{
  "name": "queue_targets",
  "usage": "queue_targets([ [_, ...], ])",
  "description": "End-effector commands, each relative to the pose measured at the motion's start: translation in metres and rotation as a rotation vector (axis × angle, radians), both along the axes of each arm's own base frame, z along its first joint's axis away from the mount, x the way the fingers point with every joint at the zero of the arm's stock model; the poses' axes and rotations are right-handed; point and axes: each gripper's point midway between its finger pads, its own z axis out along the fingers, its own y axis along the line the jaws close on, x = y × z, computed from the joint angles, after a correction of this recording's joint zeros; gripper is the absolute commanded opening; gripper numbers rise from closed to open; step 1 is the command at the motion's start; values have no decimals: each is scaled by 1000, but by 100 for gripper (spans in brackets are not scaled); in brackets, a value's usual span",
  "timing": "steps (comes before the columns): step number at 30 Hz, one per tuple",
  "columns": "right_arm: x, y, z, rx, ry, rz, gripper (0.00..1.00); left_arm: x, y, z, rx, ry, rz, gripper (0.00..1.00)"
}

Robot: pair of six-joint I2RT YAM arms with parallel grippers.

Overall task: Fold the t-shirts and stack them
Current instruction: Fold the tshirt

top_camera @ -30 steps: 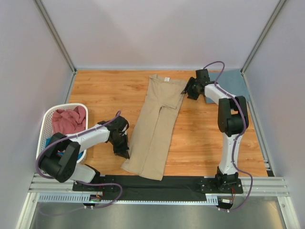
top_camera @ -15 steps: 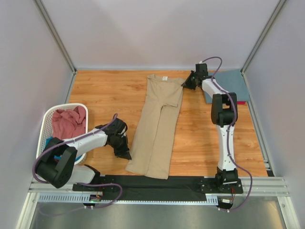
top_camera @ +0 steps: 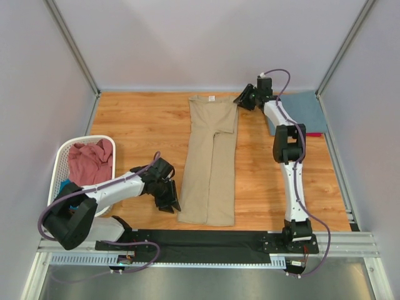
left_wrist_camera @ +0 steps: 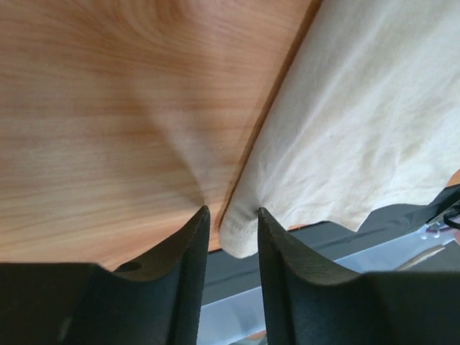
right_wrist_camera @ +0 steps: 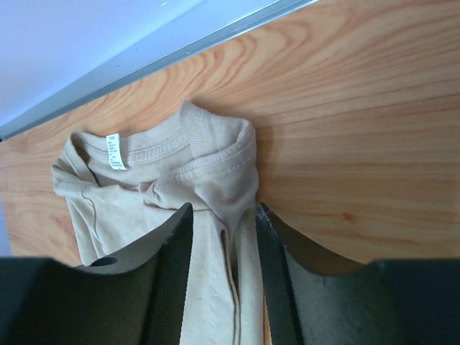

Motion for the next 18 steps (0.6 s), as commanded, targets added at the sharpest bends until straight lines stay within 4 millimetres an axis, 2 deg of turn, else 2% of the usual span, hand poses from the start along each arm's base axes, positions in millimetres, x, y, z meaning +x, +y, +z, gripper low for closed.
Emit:
queue_targets([
  [1,5,-13,58,4,-80,11,43,5,9,13,40,-65,-15,43],
  [2,-12,-15,46,-3,-9,10,46,5,8,12,31,-74,-25,44],
  [3,-21,-18,50,-5,10,7,48,5,7,11,18,-84,-47,44],
  [4,-45,-20,58,-8,59,4,49,2,4,11,-4,-77,-59,44],
  [6,-73,-21,68,-17,113,8,50,2,0,8,-28,-88,-87,44],
  [7,-98,-21,90,-25,142,12,50,2,1,6,-28,-88,-92,44],
  [8,-129,-20,69,-43,231,17,50,2,0,5,-35,-93,-100,43],
  [9,-151,-16,65,-83,266,33,51,0,0,4,-40,-91,-109,43],
  [10,-177,-15,88,-103,265,36,51,-1,1,3,-41,-92,-112,43],
  [11,-198,-12,88,-123,289,43,51,-1,2,3,-42,-97,-118,43],
  [12,-241,-7,57,-158,394,69,51,-1,3,3,-39,-106,-125,42],
  [13,-262,-3,79,-159,357,77,51,-2,5,3,-31,-114,-135,42],
  [14,-284,-2,72,-171,387,78,52,-4,9,4,-17,-113,-135,42],
  [15,-321,1,49,-198,463,90,52,-4,11,4,-13,-121,-136,42],
  [16,-340,3,59,-175,446,73,52,-5,11,5,-17,-127,-139,42],
  [17,-359,13,57,-171,455,97,52,-6,11,6,-34,-137,-142,43],
  [18,-387,12,48,-161,485,102,52,-8,9,7,-50,-134,-147,43],
])
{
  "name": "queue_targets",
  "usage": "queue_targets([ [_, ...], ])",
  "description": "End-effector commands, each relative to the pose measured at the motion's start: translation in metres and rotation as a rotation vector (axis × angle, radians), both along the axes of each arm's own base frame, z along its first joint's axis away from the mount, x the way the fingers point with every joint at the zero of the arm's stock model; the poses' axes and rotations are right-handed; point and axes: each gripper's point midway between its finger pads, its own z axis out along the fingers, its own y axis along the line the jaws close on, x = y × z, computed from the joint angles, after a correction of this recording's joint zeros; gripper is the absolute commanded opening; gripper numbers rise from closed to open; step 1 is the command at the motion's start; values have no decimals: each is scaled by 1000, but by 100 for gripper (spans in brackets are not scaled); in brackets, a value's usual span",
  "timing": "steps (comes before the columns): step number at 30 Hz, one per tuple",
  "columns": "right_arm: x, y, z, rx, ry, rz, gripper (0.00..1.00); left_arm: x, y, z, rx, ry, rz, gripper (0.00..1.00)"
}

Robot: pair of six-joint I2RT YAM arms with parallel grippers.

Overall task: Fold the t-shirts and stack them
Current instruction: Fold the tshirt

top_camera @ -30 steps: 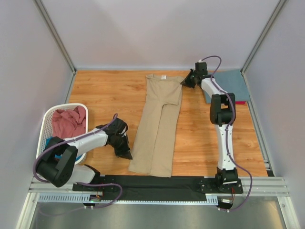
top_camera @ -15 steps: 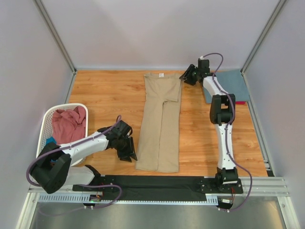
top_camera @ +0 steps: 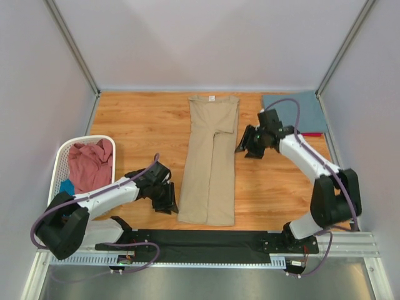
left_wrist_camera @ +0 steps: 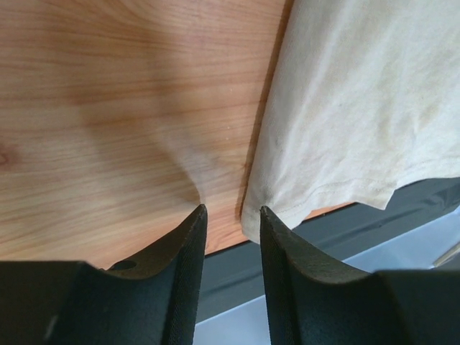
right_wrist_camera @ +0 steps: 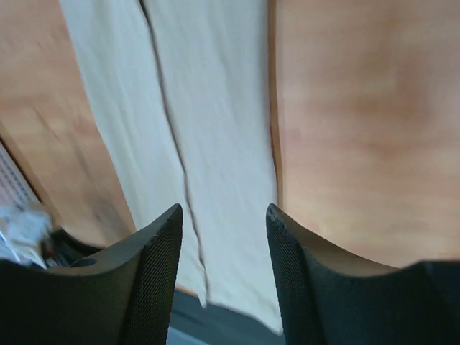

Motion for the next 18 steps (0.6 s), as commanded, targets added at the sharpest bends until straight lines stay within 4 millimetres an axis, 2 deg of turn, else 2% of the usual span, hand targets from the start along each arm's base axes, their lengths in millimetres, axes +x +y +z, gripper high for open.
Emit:
queue_targets([
  [1,-79,-3,-34,-29,157,-45,52,-3,-2,7,-44,-35,-40,43],
  [2,-95,5,-37,-29,168,-24,52,-4,-2,6,-51,-37,-39,43],
  [3,-117,3,-43,-27,181,-19,52,-6,-3,6,-60,-31,-42,43],
  [5,-143,14,-47,-11,201,-19,52,-8,-5,6,-81,-36,-46,43],
  [6,-150,16,-40,10,170,-12,52,-10,-6,7,-94,-30,-51,43],
  [8,-172,16,-48,-2,202,-20,52,-15,-7,5,-98,-21,-65,43],
  [9,-175,16,-43,6,169,-24,52,-16,-7,4,-91,-16,-68,43],
  [10,-183,13,-52,-4,182,-31,52,-20,-6,2,-80,-4,-76,43],
  [14,-204,22,-65,30,195,-19,52,-28,-7,-2,-71,14,-80,43],
  [18,-215,33,-76,49,201,10,51,-30,-8,-7,-57,22,-72,42],
])
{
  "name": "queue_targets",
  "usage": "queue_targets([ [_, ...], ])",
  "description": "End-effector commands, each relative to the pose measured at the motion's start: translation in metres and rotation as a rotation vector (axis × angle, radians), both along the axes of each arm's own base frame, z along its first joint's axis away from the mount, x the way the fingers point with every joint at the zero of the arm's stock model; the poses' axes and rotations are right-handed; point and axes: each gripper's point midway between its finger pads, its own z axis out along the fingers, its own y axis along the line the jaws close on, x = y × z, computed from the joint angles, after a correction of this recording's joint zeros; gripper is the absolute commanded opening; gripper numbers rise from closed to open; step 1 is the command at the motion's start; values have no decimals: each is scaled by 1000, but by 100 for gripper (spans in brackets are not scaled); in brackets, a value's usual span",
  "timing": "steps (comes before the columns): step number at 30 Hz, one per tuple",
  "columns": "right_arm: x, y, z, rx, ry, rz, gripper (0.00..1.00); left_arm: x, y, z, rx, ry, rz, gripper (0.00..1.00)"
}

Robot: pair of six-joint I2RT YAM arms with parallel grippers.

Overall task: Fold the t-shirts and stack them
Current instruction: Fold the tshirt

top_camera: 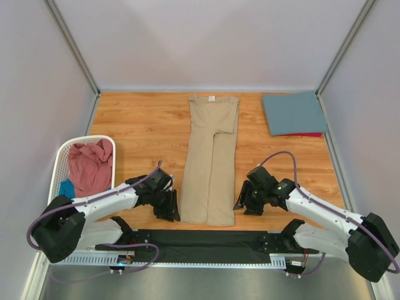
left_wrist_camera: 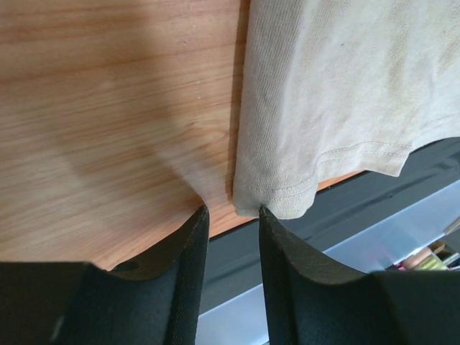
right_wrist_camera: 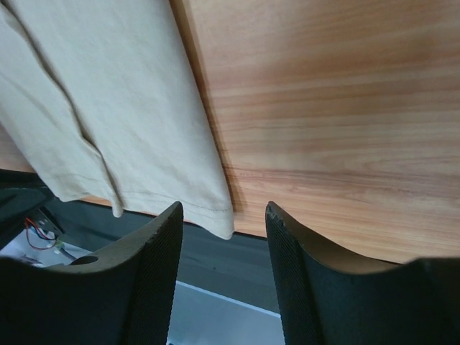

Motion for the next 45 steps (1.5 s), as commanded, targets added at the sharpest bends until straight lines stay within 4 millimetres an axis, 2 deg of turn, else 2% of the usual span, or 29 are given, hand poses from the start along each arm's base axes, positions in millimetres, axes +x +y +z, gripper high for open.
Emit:
queue_targets([
  [1,4,15,-2,46,-25,-40,51,-2,0,-7,17,15,16,41],
  [5,-12,16,-14,10,-7,-22,51,-4,14,-11,82,16,61,37],
  [6,-16,13,-20,-3,0,-25,51,-1,20,-12,108,-6,83,38],
  [9,-18,24,-25,37,-2,-24,50,3,30,-2,127,-63,136,42],
  [13,-23,26,-29,7,13,-17,47,13,17,23,15,-144,149,47],
  [15,-26,27,-30,-3,19,-13,45,14,10,27,-25,-147,139,49],
  [23,-37,25,-32,-44,31,-11,40,-3,-5,9,-88,-32,76,50],
  [26,-39,20,-33,-57,27,-16,38,-3,0,3,-62,-37,79,50],
  [28,-39,19,-33,-55,23,-22,32,-4,2,2,-51,-37,79,50],
  [31,-38,19,-32,-52,15,-20,19,-2,-4,5,-82,-40,80,50],
  [32,-38,19,-31,-52,13,-17,11,0,-5,8,-93,-52,83,50],
  [35,-39,16,-32,-63,16,-8,0,3,-4,10,-89,-68,112,51],
  [42,-34,13,-32,-68,-19,-20,0,4,-3,3,-85,-58,144,51],
  [45,-34,13,-32,-63,-23,-22,0,-1,-4,-5,-83,-19,143,47],
])
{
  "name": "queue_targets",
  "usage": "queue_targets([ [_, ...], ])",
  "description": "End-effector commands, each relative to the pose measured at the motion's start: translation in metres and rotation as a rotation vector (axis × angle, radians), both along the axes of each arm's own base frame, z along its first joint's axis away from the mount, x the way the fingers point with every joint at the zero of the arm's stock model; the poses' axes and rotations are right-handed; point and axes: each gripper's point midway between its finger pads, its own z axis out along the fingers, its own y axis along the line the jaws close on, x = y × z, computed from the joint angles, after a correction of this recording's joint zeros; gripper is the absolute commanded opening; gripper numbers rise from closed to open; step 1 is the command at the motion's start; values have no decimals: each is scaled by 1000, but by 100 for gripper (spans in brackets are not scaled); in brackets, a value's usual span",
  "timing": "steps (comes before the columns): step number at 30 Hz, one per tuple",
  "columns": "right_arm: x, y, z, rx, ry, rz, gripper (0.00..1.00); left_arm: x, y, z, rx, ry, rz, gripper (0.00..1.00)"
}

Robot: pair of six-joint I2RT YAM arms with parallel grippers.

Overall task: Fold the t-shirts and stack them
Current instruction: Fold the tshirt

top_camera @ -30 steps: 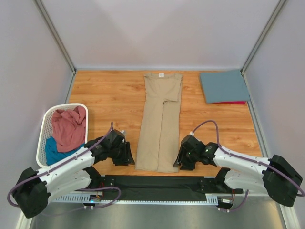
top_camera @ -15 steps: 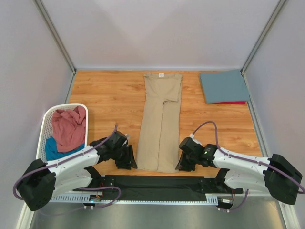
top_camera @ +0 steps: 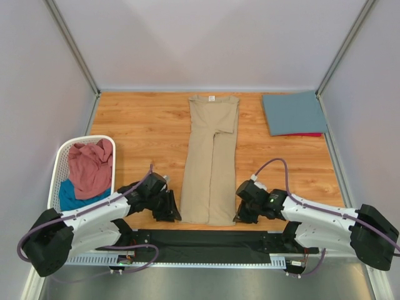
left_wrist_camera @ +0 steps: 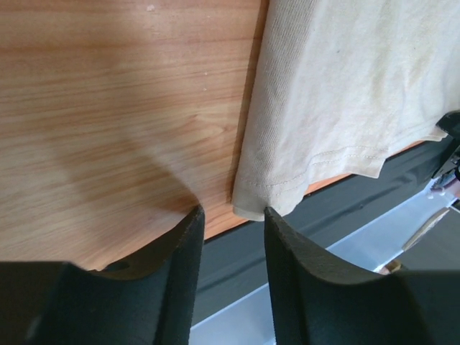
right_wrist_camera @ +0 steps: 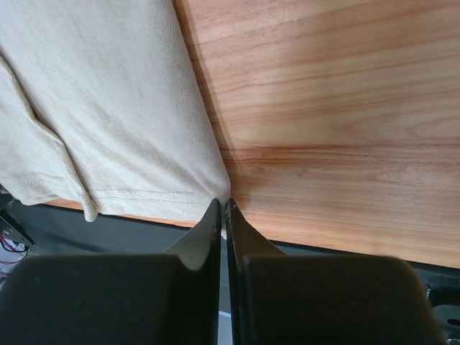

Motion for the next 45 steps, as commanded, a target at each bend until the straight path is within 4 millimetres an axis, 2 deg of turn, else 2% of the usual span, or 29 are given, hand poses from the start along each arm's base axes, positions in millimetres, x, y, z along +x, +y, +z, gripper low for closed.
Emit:
queue_targets([
  [1,4,-3,0,-4,-36,-17,0,-3,-1,-10,5,33,11,44],
  [5,4,-4,0,2,-38,-21,0,-5,0,-14,17,43,3,36],
  [9,5,-3,3,9,-44,-20,0,-6,2,-17,40,61,-1,15],
  [14,5,-6,2,-7,-46,-18,0,-8,-3,-13,44,71,-22,0],
  [23,5,-11,14,-10,-72,-2,0,-14,-12,7,14,79,-23,0],
  [30,19,-10,31,-64,-141,55,0,-4,-17,19,45,62,-46,0],
  [33,28,-6,39,-95,-174,83,0,5,-22,23,67,56,-56,0],
  [34,34,-1,46,-85,-190,86,0,11,-26,27,72,48,-55,0],
  [36,44,1,46,-93,-189,104,0,24,-29,33,88,36,-52,0],
  [38,60,4,53,-88,-197,110,0,32,-30,38,93,35,-45,0],
  [41,90,8,67,-86,-230,130,1,57,-29,47,98,10,-22,0],
  [43,106,7,65,-110,-224,141,0,81,-28,56,102,-26,-10,0],
  [44,122,8,76,-91,-238,125,0,90,-26,58,111,-32,-9,0],
  [45,131,6,78,-99,-251,145,0,109,-27,61,113,-36,13,0],
])
